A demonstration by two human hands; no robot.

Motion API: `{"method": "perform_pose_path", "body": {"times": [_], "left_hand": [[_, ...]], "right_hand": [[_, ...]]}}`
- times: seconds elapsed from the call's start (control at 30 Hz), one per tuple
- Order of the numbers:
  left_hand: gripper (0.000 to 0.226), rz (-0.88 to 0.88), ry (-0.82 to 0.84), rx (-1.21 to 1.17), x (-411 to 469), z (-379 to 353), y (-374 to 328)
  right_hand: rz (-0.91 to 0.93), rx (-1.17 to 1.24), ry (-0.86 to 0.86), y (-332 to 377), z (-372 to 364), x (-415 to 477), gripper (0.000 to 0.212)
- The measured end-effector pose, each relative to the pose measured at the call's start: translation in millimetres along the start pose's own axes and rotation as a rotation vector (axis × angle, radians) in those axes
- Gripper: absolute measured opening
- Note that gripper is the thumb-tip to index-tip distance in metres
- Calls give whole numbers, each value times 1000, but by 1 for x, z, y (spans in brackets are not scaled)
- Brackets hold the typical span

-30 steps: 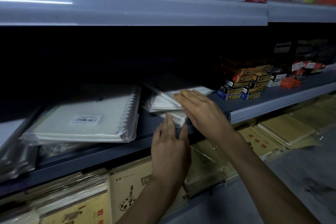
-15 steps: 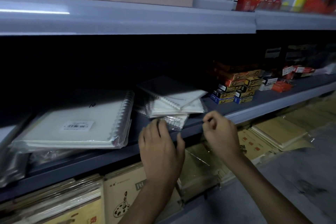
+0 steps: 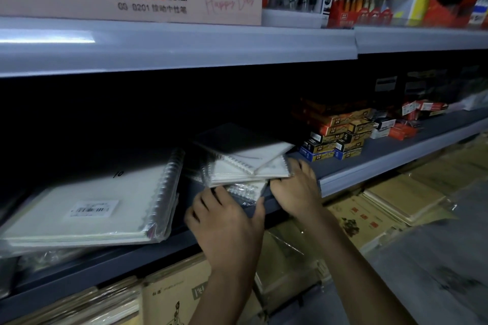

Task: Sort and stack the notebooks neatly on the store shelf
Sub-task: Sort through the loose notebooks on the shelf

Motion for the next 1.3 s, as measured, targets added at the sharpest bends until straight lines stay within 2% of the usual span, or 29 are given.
{"method": "perform_pose_path", "body": {"times": [0.23, 0.4, 0.53, 0.67, 0.8, 1.0, 1.1, 1.23, 1.3], "left_hand": [[66, -65, -7, 17, -3, 5, -2], [66, -69, 32, -20, -10, 2, 2], [77, -63, 61, -54, -11, -3, 4], [75, -86, 49, -76, -8, -3, 5], [67, -97, 49, -76, -6, -4, -1], [69, -181, 151, -81, 2, -23, -34], [68, -213, 167, -57, 5, -35, -42], [72, -260, 145, -31, 1, -40, -42], [71, -280, 118, -77, -3, -36, -39]], "right_hand": [[50, -133, 68, -10, -8, 20, 46], [5, -35, 132, -9, -5, 19, 43], [-57, 96, 139, -14, -5, 15, 41], [-139, 179, 97, -22, -10, 11, 45], [-65, 141, 64, -15, 5, 3, 24], [-133, 69, -29, -55, 38, 9, 14], [-131, -48, -8, -64, 34, 10, 22], [-72, -196, -69, -49, 26, -7, 34], [-94, -149, -84, -49, 27, -21, 32]]}}
Point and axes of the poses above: each hand's wrist, its own x-axis towards the middle knuckle, its own z-axis out of the back of the hand, y = z × x, the point moved 10 cm from there along x, towards the middle knuckle, and after that the axes turned 12 degrees about -x, right-handed, at the moved point
